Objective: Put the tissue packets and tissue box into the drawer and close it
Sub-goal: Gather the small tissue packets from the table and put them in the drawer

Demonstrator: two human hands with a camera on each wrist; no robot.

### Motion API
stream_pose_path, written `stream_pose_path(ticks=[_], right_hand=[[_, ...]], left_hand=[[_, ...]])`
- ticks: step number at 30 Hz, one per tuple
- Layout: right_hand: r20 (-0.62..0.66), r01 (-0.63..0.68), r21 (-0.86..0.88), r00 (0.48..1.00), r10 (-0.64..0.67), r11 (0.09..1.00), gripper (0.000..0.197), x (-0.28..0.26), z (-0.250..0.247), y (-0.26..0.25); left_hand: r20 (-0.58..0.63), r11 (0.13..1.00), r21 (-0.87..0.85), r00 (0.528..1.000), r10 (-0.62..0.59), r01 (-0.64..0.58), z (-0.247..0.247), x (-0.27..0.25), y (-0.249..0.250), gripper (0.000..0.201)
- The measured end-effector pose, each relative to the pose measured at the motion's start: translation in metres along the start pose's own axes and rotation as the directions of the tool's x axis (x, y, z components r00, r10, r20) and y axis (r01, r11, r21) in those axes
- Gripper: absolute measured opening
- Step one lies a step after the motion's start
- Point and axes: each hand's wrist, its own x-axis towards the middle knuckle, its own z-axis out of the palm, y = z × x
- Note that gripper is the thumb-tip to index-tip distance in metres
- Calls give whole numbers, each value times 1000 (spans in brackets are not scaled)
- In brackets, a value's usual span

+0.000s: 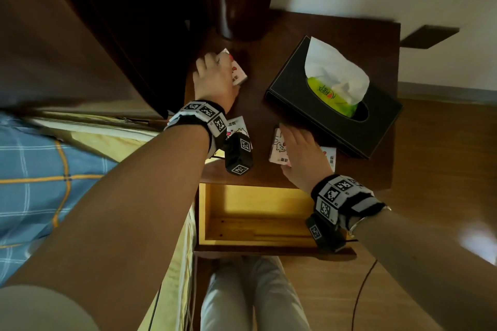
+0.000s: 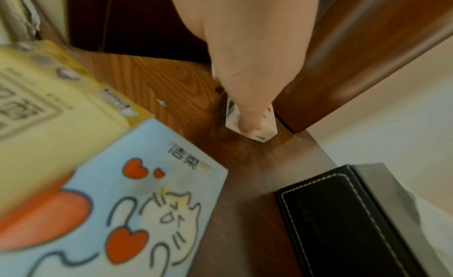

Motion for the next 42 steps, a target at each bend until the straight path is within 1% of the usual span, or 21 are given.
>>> stream_pose_path(ticks=[4, 7, 9, 11, 14, 16, 18, 21, 25, 29, 34, 36, 39, 42], right_hand=[[15, -65, 14, 998, 65, 998, 87, -2, 0, -4], [26, -79, 29, 997, 78, 996, 88, -3, -7, -10], [13, -77, 71, 997, 76, 995, 87, -2, -13, -15], [-20, -59, 120, 998, 62, 991, 85, 0, -21, -22], [-54, -8, 184, 998, 18, 983, 83, 6, -29, -34], [-47, 51, 209, 998, -42, 977, 82, 12, -32, -44], [-7, 104, 201, 995, -104, 974, 81, 19, -32, -53], [48, 137, 159, 988, -146, 978, 83, 28, -30, -64], [75, 148, 132, 985, -159, 980, 83, 36, -25, -72], [72, 170, 134, 981, -181, 976, 84, 41, -20, -77], [51, 196, 124, 978, -203, 973, 82, 38, -20, -78], [72, 193, 113, 977, -201, 975, 90, 34, -20, -78], [125, 174, 66, 975, -181, 983, 111, 25, -21, -74], [99, 128, 5, 987, -127, 992, 117, 11, -22, -62]], left_hand=[[-56, 989, -151, 998, -19, 10, -9, -21, -12, 76], [-25, 969, -244, 999, 22, -27, -18, -46, -26, 90], [-7, 962, -268, 999, 46, -46, -23, -63, -37, 91], [19, 964, -261, 998, 57, -50, -26, -80, -46, 89], [80, 978, -209, 996, 29, -11, -26, -104, -54, 87], [111, 988, -153, 994, 9, 8, -24, -117, -57, 84], [151, 994, -110, 988, 10, 7, -20, -126, -59, 83], [203, 993, -117, 979, 8, 16, -11, -131, -63, 84], [257, 990, -136, 966, 4, 32, -3, -131, -65, 85], [259, 967, -249, 966, 22, 44, 4, -130, -67, 88], [230, 941, -335, 973, 34, 47, 8, -131, -68, 87], [223, 940, -339, 974, 37, 42, 10, -131, -68, 89], [223, 944, -324, 975, 14, 60, 11, -132, -67, 98], [236, 942, -323, 972, -14, 92, 12, -137, -67, 110]])
